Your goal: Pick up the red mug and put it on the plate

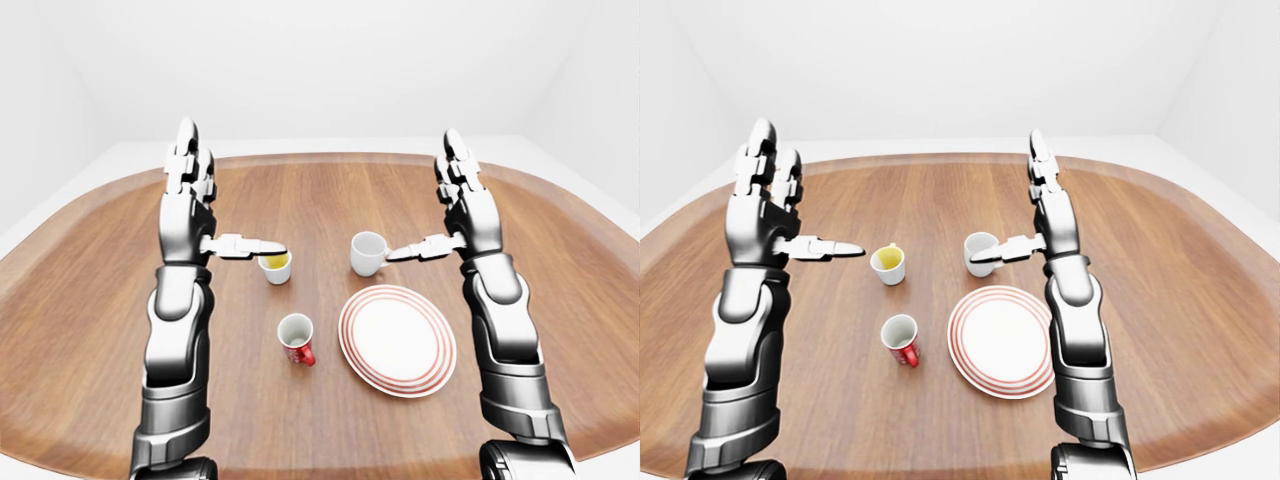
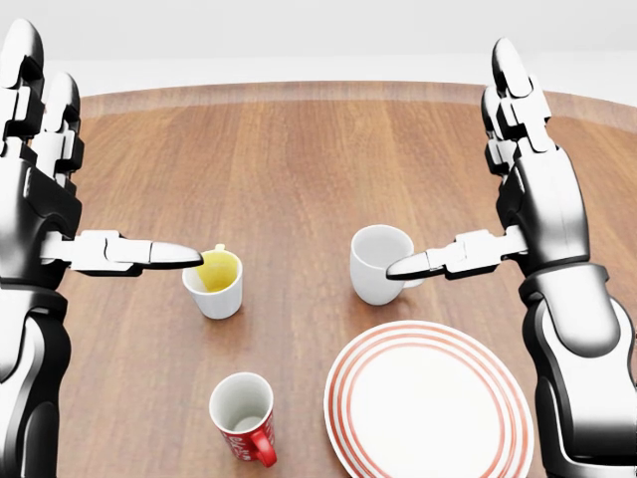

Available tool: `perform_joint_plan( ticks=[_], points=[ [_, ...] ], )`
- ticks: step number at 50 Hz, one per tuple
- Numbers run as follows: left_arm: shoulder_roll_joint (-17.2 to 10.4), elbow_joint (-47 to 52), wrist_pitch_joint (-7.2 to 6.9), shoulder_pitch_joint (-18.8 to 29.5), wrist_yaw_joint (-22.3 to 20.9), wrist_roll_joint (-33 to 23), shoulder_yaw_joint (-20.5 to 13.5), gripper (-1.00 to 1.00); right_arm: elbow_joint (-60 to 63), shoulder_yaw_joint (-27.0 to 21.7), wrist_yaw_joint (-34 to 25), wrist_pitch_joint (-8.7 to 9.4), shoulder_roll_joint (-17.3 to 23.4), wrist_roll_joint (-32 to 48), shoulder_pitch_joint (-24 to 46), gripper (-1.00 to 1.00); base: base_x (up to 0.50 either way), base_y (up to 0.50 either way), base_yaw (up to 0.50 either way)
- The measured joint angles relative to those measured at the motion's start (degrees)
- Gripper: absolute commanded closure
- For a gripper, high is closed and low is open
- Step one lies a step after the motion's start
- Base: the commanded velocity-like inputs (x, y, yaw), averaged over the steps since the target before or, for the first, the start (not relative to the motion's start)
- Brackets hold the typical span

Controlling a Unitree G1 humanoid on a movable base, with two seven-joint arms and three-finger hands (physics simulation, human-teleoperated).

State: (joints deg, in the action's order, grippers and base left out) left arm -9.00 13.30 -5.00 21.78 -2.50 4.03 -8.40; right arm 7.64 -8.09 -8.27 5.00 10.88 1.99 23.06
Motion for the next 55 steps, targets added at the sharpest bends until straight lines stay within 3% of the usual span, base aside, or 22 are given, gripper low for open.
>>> perform_joint_plan(
  ticks=[26, 55],
  points=[
    [-0.03, 0.8, 0.0, 0.05, 0.02, -0.03, -0.01, -1.0, -5.17, 3.37, -8.23, 0.0, 0.18, 13.03, 3.37, -1.0, 0.0, 0.0, 0.0],
    [0.16, 0.68, 0.0, 0.19, -0.11, -0.36, 0.26, -1.0, -14.8, 8.8, -13.92, 0.0, -4.59, 26.29, 7.94, -1.0, 0.0, 0.0, 0.0]
  ],
)
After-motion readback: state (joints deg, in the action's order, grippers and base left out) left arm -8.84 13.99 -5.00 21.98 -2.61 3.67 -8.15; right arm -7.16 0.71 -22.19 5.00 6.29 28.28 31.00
